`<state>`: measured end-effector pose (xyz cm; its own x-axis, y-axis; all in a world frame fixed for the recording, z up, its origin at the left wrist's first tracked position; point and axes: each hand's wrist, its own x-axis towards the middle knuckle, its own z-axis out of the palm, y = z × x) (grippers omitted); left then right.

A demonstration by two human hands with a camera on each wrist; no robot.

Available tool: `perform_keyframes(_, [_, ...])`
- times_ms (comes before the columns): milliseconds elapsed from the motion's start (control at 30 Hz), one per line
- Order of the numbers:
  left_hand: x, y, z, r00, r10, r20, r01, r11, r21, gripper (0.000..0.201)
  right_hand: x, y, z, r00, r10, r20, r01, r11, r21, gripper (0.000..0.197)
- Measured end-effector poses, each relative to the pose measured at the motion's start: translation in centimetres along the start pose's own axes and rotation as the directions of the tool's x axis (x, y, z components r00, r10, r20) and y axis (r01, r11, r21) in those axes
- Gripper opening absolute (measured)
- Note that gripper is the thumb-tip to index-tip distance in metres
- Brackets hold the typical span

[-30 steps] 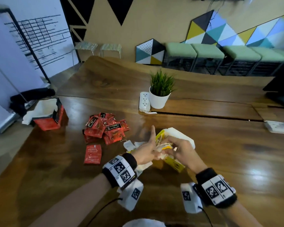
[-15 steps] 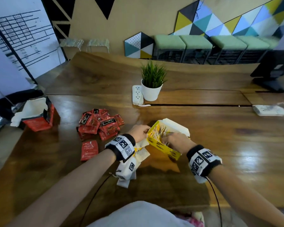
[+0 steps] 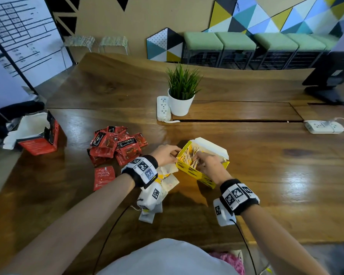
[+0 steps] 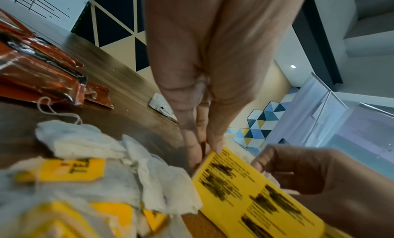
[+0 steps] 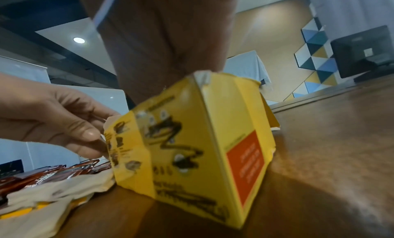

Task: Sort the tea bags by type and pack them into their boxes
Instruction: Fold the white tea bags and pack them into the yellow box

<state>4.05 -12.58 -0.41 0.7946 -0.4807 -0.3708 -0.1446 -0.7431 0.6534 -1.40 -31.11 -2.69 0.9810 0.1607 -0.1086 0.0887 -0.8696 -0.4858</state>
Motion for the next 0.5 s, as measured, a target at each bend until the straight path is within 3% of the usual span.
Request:
perform_keyframes(133, [-2.1,-2.1,-2.5,1.0,0.01,-0.016,-0.012,0.992,-0.124,0.042,-0.6,-0.2,-0.4,1.0,-0.016,0.01,0.016,0.999,-0.044,0.027])
perform_keyframes(200, [-4.0,-4.5,-3.6,0.998,-0.017,-0.064,0.007,0.986,-0.166,0.039,-1.4,-0.5,-1.1,0.989,-0.079,-0.121,0.069,0.994,-0.081,0.024])
perform_keyframes(267, [-6.3,-6.8,-3.7,0.991,-0.086,-0.1,0.064,0.976,-0.21,0.036,-2.5,-1.7,-1.5,0.95,-0.137,-0.279,0.143,0.99,0.002,0.018])
perform_keyframes(300, [-7.3,-7.8,-3.3,0.988,-0.121,-0.1,0.099,0.976,-0.195,0.033,-3.0,-2.8,-1.5,0.94,-0.165,-0.299,0.191,0.98,0.057,0.016])
perform_keyframes(333, [-8.3,-8.3,-2.5,0.985,-0.148,-0.09,0.132,0.978,-0.159,0.029,-3.3,-3.8,-1.0,0.939,-0.207,-0.275,0.24,0.966,0.095,0.014])
perform_keyframes(400, [-9.7,-8.6,-0.5,0.979,-0.194,-0.056,0.188,0.978,-0.095,0.022,-3.2,-5.3,1.2,0.956,-0.285,-0.072,0.29,0.955,0.064,0.017])
perform_keyframes(467, [-10.4,-8.0,1.5,0.977,-0.212,-0.034,0.214,0.975,0.06,0.035,-2.7,-6.1,4.0,0.942,-0.258,0.215,0.285,0.953,-0.101,0.039])
perform_keyframes(500, [-10.5,-7.6,2.5,0.974,-0.228,-0.019,0.228,0.963,0.144,0.049,-2.4,-6.2,5.0,0.924,-0.239,0.3,0.298,0.939,-0.172,0.051])
